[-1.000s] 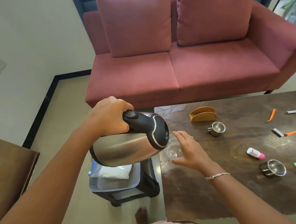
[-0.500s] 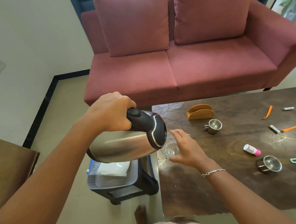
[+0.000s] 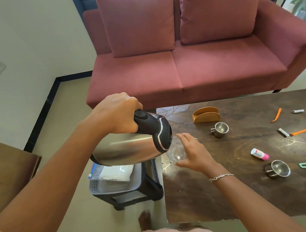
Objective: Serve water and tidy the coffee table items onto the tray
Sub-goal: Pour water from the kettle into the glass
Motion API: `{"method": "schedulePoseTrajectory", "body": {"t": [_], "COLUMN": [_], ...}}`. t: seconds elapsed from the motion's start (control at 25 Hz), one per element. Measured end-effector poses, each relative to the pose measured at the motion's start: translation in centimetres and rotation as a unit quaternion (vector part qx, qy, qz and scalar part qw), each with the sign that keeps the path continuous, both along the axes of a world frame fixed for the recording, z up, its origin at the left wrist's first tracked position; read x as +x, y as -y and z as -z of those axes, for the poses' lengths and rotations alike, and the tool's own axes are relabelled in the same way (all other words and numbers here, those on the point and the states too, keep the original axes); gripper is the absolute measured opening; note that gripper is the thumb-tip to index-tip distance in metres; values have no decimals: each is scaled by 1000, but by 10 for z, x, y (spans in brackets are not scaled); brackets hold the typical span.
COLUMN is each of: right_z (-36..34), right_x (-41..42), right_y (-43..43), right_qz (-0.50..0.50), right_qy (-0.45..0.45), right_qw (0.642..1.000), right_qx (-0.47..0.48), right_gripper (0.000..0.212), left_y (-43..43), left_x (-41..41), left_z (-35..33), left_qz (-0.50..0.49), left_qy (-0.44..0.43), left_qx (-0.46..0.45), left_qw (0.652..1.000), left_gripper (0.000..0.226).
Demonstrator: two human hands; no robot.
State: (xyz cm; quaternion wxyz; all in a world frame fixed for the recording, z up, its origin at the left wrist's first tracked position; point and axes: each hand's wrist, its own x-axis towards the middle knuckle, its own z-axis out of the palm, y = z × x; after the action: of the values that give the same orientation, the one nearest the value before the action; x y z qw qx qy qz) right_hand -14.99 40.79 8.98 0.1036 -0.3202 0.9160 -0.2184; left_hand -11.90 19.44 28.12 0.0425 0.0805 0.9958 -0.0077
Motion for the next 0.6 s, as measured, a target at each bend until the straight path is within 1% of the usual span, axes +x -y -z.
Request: {"method": "schedulePoseTrajectory", "body": {"t": [0.32, 0.44, 0.48, 0.6], "right_z": [4, 7, 8, 12], "right_x": [-1, -2, -2, -4], "right_y": [-6, -8, -8, -10], "right_qz": [-2, -3, -3, -1], "right_qy": [13, 10, 10, 11], "right_qw": [1000, 1000, 1000, 1000], "right_qx": [-1, -1, -2, -4], "right_gripper": [93, 93, 93, 94], "left_y": [-5, -8, -8, -8], "left_x": [-3, -5, -6, -9], "left_z": [-1, 0, 0, -1], "left_qz": [5, 7, 7, 6], "left_qy": [10, 21, 23, 25], "left_qx": [-6, -3, -2, -3], "left_qw": [1000, 1000, 1000, 1000], "left_gripper": [9, 24, 25, 21]}}
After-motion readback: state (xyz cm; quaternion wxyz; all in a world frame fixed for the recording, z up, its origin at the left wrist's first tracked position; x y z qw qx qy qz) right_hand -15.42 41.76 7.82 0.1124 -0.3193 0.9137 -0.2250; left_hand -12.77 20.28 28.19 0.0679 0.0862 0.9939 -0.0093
